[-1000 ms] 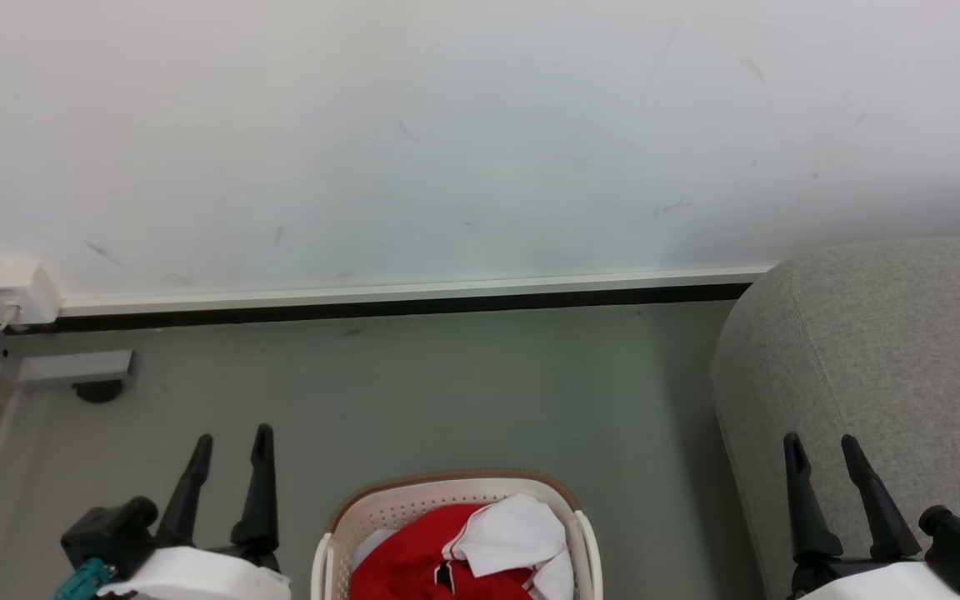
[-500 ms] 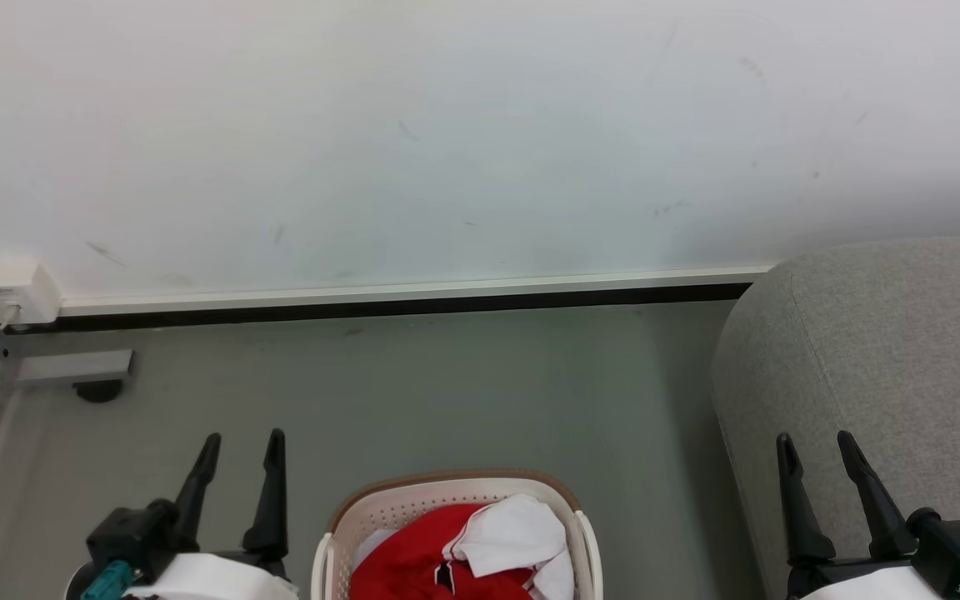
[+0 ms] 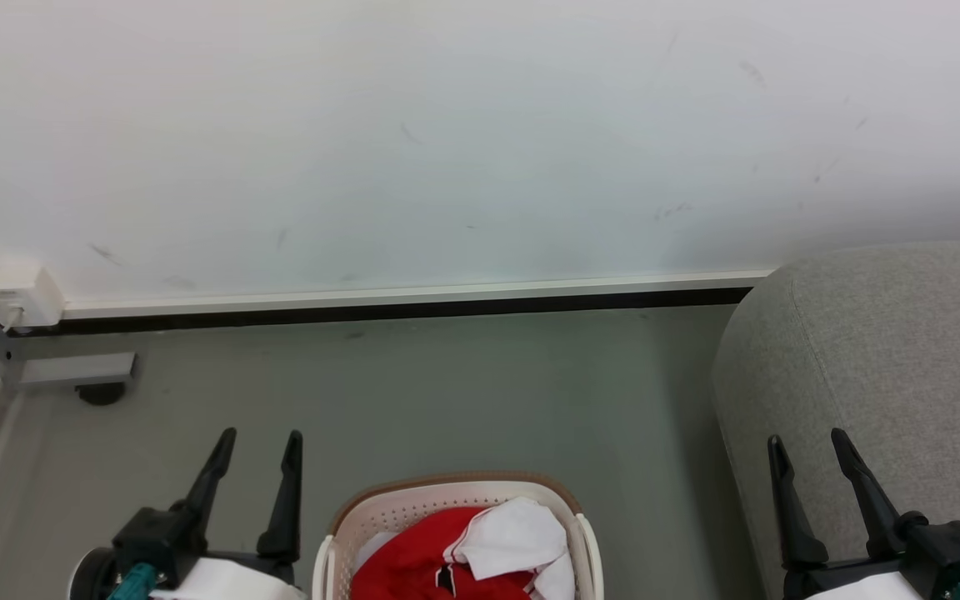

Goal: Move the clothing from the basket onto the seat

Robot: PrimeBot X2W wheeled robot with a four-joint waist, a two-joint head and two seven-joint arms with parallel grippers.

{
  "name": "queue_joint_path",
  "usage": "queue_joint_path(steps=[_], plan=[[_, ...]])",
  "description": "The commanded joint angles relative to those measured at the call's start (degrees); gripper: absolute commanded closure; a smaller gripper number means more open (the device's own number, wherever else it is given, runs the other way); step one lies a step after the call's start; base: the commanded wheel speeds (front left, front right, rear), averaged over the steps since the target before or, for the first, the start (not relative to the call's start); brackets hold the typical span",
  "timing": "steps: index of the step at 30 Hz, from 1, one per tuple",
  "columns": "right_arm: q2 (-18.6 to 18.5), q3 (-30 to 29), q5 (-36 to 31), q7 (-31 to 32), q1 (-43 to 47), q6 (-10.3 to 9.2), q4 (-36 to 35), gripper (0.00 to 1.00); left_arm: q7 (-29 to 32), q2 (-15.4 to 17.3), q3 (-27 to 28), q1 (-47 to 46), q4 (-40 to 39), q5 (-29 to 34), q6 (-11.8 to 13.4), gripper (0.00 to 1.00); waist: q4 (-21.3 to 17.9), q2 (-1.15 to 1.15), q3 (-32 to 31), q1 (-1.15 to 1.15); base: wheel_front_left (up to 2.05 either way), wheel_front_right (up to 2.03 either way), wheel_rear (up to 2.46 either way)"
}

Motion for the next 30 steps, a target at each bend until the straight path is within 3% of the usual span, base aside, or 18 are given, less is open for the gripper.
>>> queue_joint_path(steps=[1, 12, 30], plan=[[-0.4, 0.1, -1.3, -0.6, 0.5, -0.11, -0.4, 0.0, -0.6, 0.4, 0.1, -0.4, -0.1, 1.9, -0.1, 0.0, 0.0, 0.0, 0.0, 0.0, 0.0, 0.0, 0.0], [-0.4, 0.0, -4.7, -1.6, 0.7, -0.12, -0.8, 0.0, -1.6, -0.1, 0.5, -0.8, 0.1, 5.5, -0.6, 0.0, 0.1, 0.0, -0.1, 0.0, 0.0, 0.0, 0.0], [-0.4, 0.0, -3.7, -1.6, 0.6, -0.12, -0.5, 0.0, -1.5, -1.0, 1.6, -1.0, 0.4, 5.3, -1.2, 0.0, 0.2, 0.0, 0.0, 0.0, 0.0, 0.0, 0.0]])
